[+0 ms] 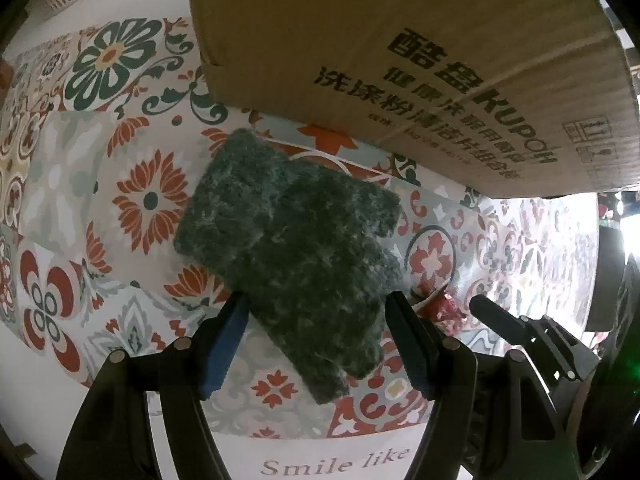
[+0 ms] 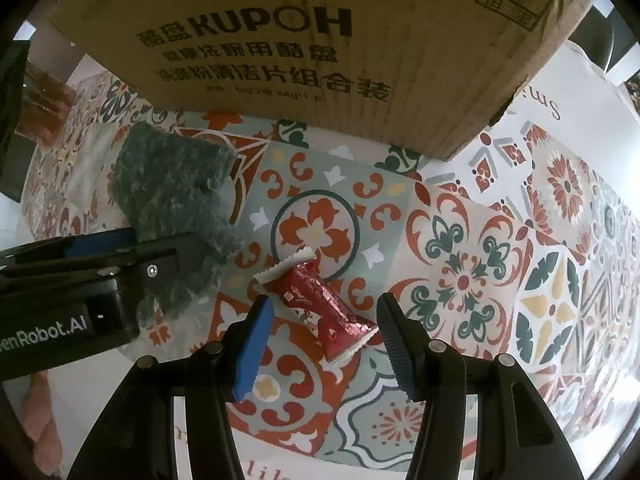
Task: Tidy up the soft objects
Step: 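Grasp the red candy wrapper with the right tool while the left tool grasps the green cloth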
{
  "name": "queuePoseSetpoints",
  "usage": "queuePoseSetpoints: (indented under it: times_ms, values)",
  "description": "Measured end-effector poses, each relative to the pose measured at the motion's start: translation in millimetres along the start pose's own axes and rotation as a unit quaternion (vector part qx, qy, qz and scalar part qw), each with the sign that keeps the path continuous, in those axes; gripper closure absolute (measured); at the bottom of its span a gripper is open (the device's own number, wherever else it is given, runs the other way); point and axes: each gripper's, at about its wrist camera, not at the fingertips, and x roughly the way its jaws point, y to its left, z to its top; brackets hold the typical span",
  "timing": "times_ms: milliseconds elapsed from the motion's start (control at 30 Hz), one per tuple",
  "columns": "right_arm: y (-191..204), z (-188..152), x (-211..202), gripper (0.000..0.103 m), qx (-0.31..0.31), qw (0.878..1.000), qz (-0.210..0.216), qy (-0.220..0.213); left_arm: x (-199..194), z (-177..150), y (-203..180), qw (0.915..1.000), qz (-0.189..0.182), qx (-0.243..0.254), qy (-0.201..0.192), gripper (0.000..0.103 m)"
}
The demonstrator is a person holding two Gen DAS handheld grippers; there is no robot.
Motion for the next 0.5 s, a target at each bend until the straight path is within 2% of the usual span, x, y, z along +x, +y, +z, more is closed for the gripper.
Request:
queuePoseSetpoints:
  times_ms: [167, 200, 333, 500]
  values:
    - [5.8, -0.6, 7.1, 0.049, 0.002, 1.0, -0.01, -0.012, 8.2, -0.2, 4.7, 0.9999, 0.006, 0.006, 0.007, 0.037]
    - [6.9, -2.1, 7.7, 0.05, 0.002, 1.0, -0.01, -0.014, 9.1, -1.0, 1.5, 0.9999, 0.007, 0.012, -0.002, 0.038]
    - [7.8, -15.3, 8.2, 0.068, 0.013, 0.999, -0.007, -0.029, 10.9, -7.2, -1.1, 0.9994, 0.01, 0.03, -0.016, 0.046]
    - [9.3, -26.9, 4.5, 0.076, 0.031, 0.998, 0.0, -0.052, 5.6, -21.2, 7.6, 0.9982, -0.004, 0.044, -0.041, 0.057]
